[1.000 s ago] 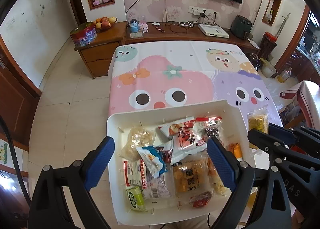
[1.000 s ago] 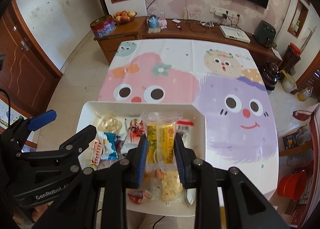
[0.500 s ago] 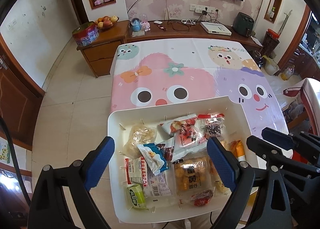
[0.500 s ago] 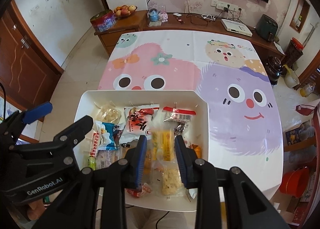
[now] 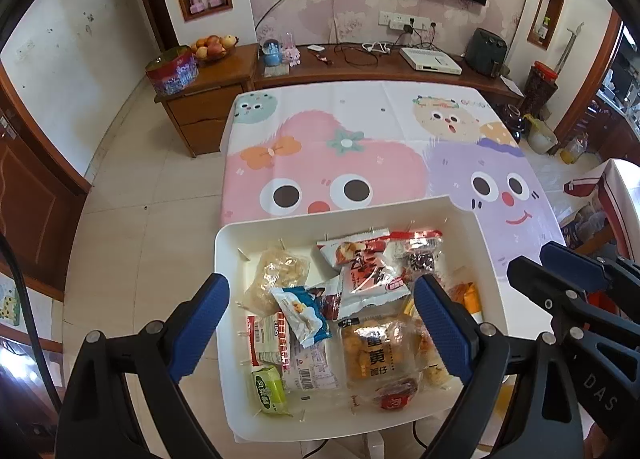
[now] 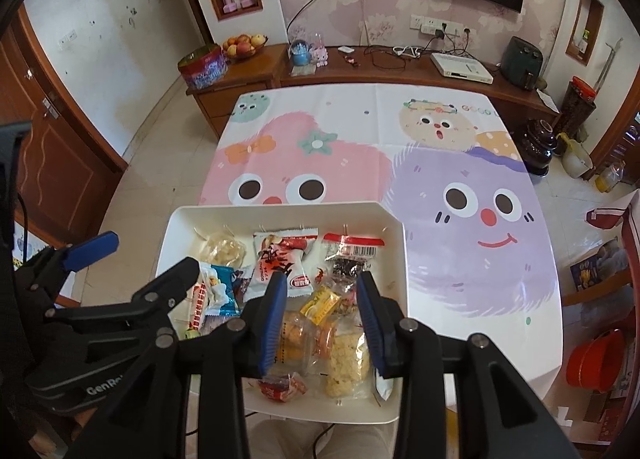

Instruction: Organize snacks

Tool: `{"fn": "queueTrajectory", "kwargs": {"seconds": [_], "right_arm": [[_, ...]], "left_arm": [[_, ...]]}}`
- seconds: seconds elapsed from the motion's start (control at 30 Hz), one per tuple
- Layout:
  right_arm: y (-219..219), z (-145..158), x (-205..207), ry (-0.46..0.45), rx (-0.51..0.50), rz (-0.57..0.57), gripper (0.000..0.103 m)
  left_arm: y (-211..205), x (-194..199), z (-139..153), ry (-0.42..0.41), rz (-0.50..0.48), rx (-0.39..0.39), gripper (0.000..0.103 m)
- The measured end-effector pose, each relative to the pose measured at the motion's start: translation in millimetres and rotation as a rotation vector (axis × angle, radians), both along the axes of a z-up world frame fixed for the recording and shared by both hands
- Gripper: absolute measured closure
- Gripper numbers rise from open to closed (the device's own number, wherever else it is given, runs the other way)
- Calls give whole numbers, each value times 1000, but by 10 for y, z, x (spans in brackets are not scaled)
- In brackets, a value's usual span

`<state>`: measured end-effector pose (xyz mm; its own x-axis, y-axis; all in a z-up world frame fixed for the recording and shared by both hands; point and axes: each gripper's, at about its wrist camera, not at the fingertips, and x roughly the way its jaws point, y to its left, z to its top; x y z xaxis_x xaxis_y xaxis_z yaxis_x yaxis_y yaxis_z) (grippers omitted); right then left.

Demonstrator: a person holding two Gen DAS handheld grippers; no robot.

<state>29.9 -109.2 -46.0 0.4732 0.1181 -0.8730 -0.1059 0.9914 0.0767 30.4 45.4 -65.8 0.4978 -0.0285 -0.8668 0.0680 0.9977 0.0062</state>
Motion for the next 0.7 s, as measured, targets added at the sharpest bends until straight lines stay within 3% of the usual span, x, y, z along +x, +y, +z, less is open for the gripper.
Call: {"fn": "queueTrajectory", "kwargs": {"seconds": [0.7], "right_arm": [[-375, 449, -123, -108, 25, -61, 65]], "left_arm": [[-298, -75, 356, -83, 54, -14, 10]]}}
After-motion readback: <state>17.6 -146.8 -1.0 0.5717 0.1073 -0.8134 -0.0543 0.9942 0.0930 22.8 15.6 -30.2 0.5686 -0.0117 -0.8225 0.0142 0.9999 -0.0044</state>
